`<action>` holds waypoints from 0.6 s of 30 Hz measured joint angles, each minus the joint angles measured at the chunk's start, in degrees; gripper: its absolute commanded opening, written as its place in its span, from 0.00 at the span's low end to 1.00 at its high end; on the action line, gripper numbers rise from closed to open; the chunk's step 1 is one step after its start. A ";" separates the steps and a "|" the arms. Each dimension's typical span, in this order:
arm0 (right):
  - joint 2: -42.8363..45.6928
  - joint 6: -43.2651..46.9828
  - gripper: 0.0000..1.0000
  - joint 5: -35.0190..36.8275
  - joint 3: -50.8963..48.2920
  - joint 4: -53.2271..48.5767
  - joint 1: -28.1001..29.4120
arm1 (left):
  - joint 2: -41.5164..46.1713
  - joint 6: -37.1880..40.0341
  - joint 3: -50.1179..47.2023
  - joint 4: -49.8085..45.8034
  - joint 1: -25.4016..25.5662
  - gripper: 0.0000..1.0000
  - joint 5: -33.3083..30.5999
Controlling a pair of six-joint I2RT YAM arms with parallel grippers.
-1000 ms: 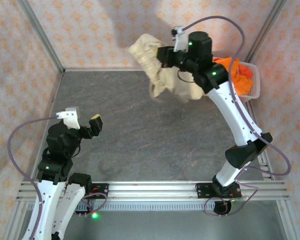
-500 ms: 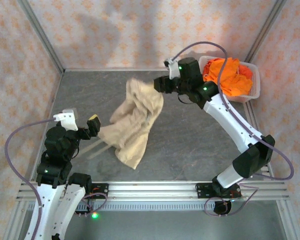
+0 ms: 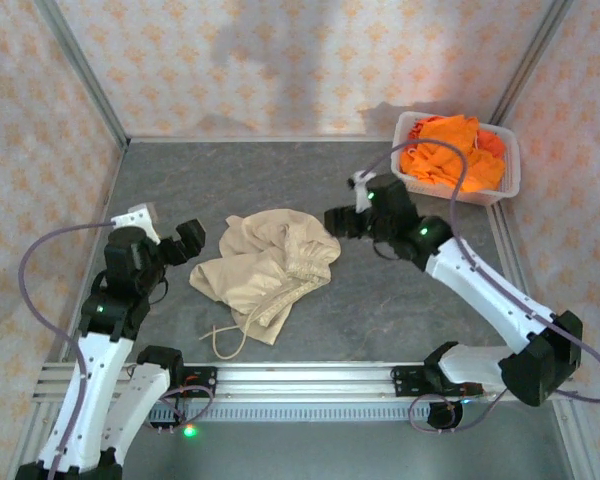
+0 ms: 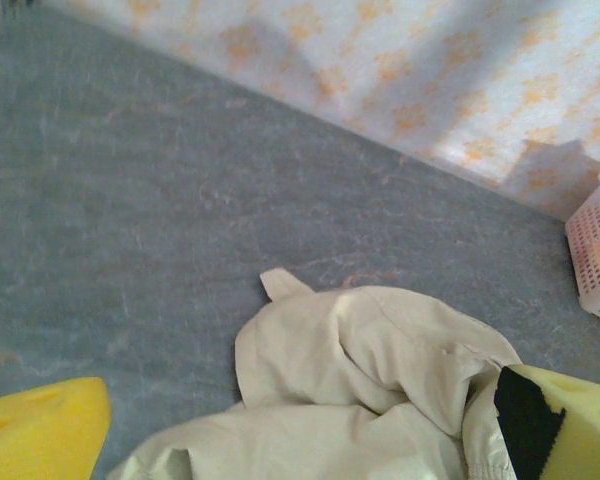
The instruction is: Fold and stack the shorts
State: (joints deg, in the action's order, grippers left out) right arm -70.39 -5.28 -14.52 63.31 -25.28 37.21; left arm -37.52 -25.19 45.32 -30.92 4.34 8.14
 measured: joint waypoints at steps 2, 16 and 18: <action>-0.09 0.96 0.72 1.44 -2.27 1.03 6.12 | -2.67 -3.48 0.02 -0.92 0.00 1.00 -0.04; -23.43 11.39 0.63 10.93 0.79 1.29 33.31 | -10.01 -16.94 -5.07 0.35 0.00 1.00 0.39; -26.10 11.45 0.63 10.95 1.64 1.18 34.18 | -10.01 -17.99 -5.53 0.61 0.00 1.00 0.33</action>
State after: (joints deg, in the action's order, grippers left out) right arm -96.49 6.17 -3.57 64.95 -24.10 71.40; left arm -47.53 -43.18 39.79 -30.30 4.34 8.47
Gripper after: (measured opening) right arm 0.626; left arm 0.998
